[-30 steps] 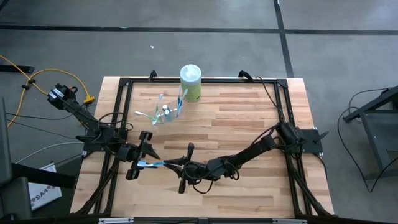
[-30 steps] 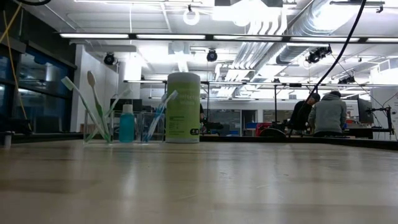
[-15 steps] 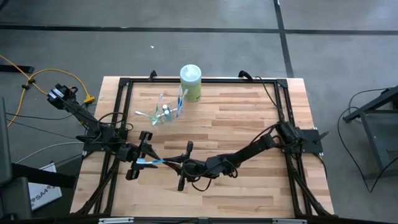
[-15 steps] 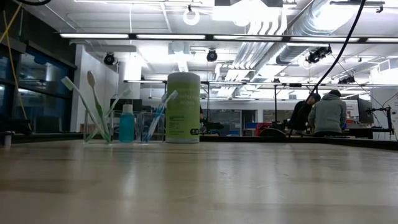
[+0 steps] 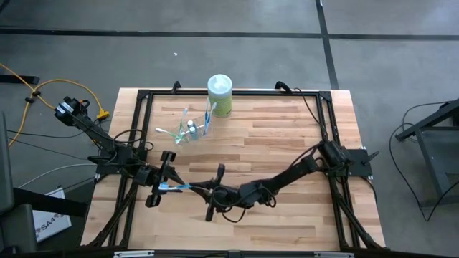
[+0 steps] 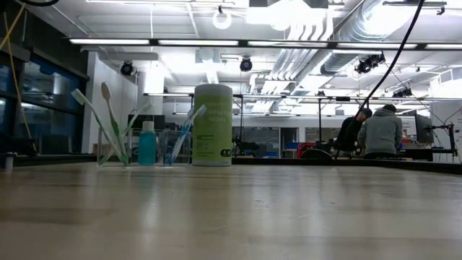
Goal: Pick & Place toothbrushing station
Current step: Put the blue toothbrush into the transparent organizer
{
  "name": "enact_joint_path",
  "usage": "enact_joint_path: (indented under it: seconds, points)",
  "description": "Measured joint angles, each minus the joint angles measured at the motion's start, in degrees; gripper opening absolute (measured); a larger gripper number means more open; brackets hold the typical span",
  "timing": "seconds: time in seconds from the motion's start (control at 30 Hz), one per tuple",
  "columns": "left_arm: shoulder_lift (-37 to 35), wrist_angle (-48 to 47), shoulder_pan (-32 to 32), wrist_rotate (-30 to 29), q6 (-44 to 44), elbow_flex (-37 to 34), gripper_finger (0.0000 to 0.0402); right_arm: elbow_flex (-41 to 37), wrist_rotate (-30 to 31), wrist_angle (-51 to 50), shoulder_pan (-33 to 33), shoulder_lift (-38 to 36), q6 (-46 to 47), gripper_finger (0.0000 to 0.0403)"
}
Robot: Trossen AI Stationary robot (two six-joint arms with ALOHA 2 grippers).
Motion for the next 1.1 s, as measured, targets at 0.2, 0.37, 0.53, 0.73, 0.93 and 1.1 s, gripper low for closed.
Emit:
enact_joint_path:
  seconds: [0.2,0.37,0.53,0.73,0.93,1.1]
  points:
    - [0.0,0.0,0.0,0.0,0.0,0.0,0.0081,0.0,0.2,0.0,0.3,0.0,0.0,0.0014]
    - [0.0,0.0,0.0,0.0,0.0,0.0,0.0048,0.0,0.2,0.0,0.2,0.0,0.0,0.0014]
    - [0.0,-0.1,0.0,-0.2,0.5,0.0,0.0013,0.0,-0.1,0.0,0.2,0.0,0.2,0.0016]
    - [0.0,-0.3,0.0,-0.2,0.3,0.0,0.0013,0.0,-0.6,-0.1,0.2,0.0,0.2,0.0047]
    - [0.0,-1.1,0.0,-1.9,0.1,0.0,0.0012,0.0,1.3,-1.5,0.3,0.0,0.2,0.0059]
    - [0.0,-2.5,0.2,-7.7,1.4,0.0,0.0012,0.0,9.6,-4.3,1.3,0.0,-2.9,0.0061]
